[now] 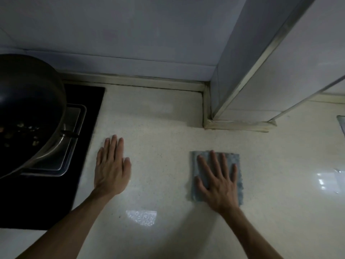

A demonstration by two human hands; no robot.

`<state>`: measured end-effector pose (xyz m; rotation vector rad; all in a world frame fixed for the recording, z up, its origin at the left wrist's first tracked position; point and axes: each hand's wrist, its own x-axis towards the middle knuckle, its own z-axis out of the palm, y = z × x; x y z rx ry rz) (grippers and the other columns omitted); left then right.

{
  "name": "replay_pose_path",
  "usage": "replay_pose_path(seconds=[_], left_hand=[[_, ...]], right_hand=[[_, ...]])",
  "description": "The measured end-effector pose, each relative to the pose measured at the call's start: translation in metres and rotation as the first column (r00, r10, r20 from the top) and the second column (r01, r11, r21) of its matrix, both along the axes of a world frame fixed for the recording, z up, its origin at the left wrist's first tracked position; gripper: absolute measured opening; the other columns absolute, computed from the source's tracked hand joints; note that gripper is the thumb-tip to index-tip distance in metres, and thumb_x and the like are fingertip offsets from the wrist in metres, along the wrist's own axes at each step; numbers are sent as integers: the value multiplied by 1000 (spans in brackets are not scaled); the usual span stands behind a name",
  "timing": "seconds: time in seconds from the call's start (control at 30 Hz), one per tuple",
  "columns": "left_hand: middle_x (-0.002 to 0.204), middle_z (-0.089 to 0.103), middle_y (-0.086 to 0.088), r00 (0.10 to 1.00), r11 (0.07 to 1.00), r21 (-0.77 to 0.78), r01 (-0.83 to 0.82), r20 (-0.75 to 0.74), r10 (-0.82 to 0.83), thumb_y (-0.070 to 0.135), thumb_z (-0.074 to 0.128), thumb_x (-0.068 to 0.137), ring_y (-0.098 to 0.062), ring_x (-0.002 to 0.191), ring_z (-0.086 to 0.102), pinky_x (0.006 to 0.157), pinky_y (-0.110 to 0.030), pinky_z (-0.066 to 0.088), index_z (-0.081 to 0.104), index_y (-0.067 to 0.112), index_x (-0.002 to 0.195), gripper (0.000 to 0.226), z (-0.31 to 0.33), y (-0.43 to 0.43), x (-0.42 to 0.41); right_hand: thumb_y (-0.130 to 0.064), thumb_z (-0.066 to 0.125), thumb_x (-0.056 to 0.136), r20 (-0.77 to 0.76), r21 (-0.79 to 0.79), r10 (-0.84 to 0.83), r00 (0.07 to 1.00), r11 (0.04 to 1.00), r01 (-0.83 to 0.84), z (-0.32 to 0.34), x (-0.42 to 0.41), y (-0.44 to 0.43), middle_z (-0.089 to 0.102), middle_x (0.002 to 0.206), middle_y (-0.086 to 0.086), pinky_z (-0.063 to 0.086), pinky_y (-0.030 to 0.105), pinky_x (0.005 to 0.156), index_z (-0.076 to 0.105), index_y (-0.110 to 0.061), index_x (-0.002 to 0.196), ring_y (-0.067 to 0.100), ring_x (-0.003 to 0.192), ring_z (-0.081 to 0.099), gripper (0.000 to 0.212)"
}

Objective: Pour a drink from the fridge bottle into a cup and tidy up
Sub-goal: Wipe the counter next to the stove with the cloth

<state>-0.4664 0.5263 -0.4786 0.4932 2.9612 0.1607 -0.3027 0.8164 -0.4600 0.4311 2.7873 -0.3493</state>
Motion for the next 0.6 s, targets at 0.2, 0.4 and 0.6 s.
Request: replay_pose_path(seconds=[0.2, 0.4, 0.6], left_hand=[[163, 7, -10, 1000, 1000, 22, -11, -1, 11, 38, 19, 93, -25, 151, 3, 122, -45, 12, 15, 10, 155, 68, 1, 1, 1], [163, 10, -11, 1000, 1000, -9, 11, -26, -11, 38, 21, 94, -26, 151, 6, 122, -43, 14, 18, 10, 155, 67, 1, -1, -1], [163, 5, -14, 999, 995, -89, 41, -13, -43, 39, 11, 95, -29, 151, 4, 121, -47, 17, 11, 8, 155, 68, -4, -5, -2]], right_hand=[[-76, 1, 82, -26, 26, -57, 998, 998, 58, -8, -75, -20, -42, 154, 0, -18, 64, 112, -28, -39, 147, 28, 142, -36, 80], [-68, 7, 90, -55, 53, 179, 982, 983, -176, -12, -124, -106, -33, 158, 5, -10, 69, 111, -23, -35, 150, 32, 144, -30, 75], [-68, 17, 94, -118, -37, 244, 963, 968, -250, -12, -83, -164, 4, 165, 7, -4, 66, 113, 13, -33, 155, 32, 151, 0, 71]])
